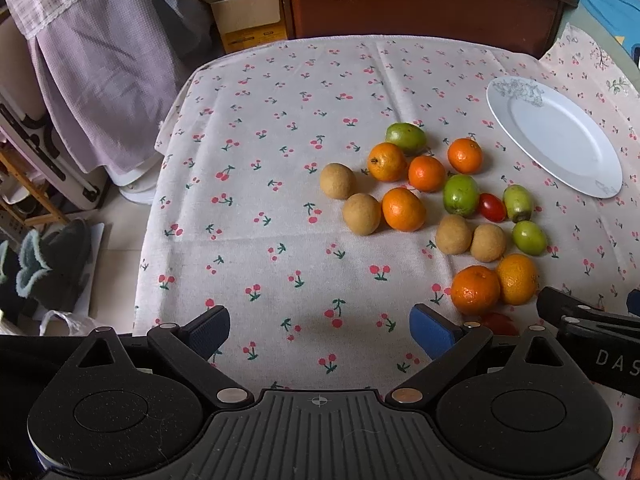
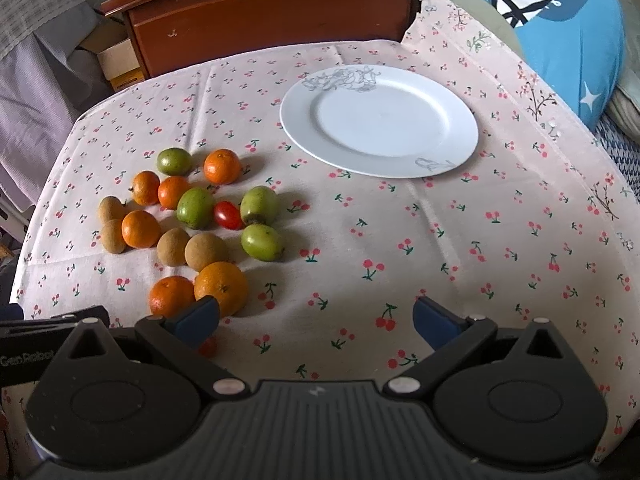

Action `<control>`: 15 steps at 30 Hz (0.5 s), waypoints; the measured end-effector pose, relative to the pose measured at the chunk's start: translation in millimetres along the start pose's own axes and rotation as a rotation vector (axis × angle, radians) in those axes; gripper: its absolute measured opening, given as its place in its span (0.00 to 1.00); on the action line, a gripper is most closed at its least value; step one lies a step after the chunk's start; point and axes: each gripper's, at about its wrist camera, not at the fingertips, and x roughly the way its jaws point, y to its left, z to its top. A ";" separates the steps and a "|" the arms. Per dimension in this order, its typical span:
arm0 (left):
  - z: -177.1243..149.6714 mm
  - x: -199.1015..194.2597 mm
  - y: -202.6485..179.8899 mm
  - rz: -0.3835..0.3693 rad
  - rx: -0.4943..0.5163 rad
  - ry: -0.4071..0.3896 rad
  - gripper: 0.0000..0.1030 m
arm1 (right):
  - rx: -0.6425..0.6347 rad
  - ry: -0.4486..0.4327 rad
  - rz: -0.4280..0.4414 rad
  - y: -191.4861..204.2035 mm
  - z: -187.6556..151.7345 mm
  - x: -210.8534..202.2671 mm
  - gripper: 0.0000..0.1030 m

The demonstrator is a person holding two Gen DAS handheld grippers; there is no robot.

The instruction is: Organize fruits

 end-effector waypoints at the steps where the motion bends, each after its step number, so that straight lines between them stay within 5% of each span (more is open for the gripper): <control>1: 0.0 0.2 -1.0 0.001 0.002 -0.001 0.95 | -0.003 0.001 0.001 0.5 0.0 0.0 0.99; 15: -0.2 0.8 -2.8 0.021 0.013 -0.003 0.95 | -0.019 -0.006 -0.012 4.6 -0.8 -0.8 0.99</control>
